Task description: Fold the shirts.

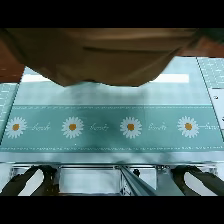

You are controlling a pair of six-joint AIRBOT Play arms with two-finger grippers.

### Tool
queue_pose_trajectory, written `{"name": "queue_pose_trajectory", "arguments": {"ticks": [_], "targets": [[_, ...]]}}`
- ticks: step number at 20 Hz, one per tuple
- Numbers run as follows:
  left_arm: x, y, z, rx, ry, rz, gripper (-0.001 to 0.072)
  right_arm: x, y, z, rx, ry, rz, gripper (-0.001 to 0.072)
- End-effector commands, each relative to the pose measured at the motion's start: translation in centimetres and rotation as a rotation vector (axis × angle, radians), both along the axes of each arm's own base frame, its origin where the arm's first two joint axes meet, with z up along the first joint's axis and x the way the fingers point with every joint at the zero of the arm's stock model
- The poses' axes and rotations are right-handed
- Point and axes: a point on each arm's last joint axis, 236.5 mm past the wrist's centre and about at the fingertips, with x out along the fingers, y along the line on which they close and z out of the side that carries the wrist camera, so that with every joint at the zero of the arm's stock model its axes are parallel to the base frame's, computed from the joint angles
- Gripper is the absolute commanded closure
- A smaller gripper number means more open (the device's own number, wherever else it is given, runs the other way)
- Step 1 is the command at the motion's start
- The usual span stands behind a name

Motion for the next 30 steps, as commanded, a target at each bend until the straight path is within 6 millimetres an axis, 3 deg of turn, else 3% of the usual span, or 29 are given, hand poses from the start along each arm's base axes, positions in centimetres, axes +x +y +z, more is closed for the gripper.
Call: {"name": "queue_pose_trajectory", "arguments": {"ticks": [1, 3, 6, 9, 12, 14, 15, 19, 21, 23, 27, 30], "targets": [[-7.2, 0.0, 9.1, 0.128, -0.26, 0.126, 0.0688, -9.1, 0.8, 9.6, -0.059, -0.275, -0.01, 0.0678], [-10.5, 0.4, 10.9, 0.156, -0.317, 0.211, 0.0688, -13.4, 1.4, 11.4, -0.079, -0.348, -0.003, 0.0677], [-15.9, 0.5, 11.9, 0.23, -0.389, 0.31, 0.0688, -18.5, 1.4, 12.6, -0.108, -0.415, -0.029, 0.0677], [-20.5, 1.7, 12.5, 0.272, -0.446, 0.445, 0.0687, -21.1, 0.5, 12.3, -0.133, -0.413, -0.085, 0.0677], [-21.1, 2.0, 11.9, 0.259, -0.422, 0.442, 0.0688, -21.7, 0.3, 9.5, -0.159, -0.307, -0.076, 0.0677], [-18.8, 2.2, 9.4, 0.214, -0.327, 0.404, 0.0687, -20.3, 0.3, 6.4, -0.152, -0.196, -0.062, 0.0677], [-17.0, 2.5, 7.2, 0.202, -0.257, 0.393, 0.0687, -19.5, 0.6, 4.5, -0.135, -0.134, -0.039, 0.0677], [-8.8, 2.7, -4.5, 0.107, 0.086, 0.299, 0.0688, -14.8, 2.0, -4.7, -0.031, 0.091, 0.04, 0.0677], [-5.1, 3.7, -10.7, 0.072, 0.255, 0.295, 0.0687, -10.8, 2.0, -9.2, 0.036, 0.139, 0.025, 0.0678], [-1.7, 4.4, -15.5, 0.046, 0.372, 0.3, 0.0687, -6.9, 1.9, -13.6, 0.061, 0.201, 0.007, 0.0678], [5.4, 4.4, -21.0, 0.005, 0.462, 0.317, 0.0688, 2.9, 1.5, -20.8, 0.082, 0.307, -0.059, 0.0678], [9.5, 4.5, -25.8, -0.055, 0.554, 0.362, 0.0687, 9.9, 1.4, -25.4, 0.139, 0.409, -0.093, 0.0678]]}}
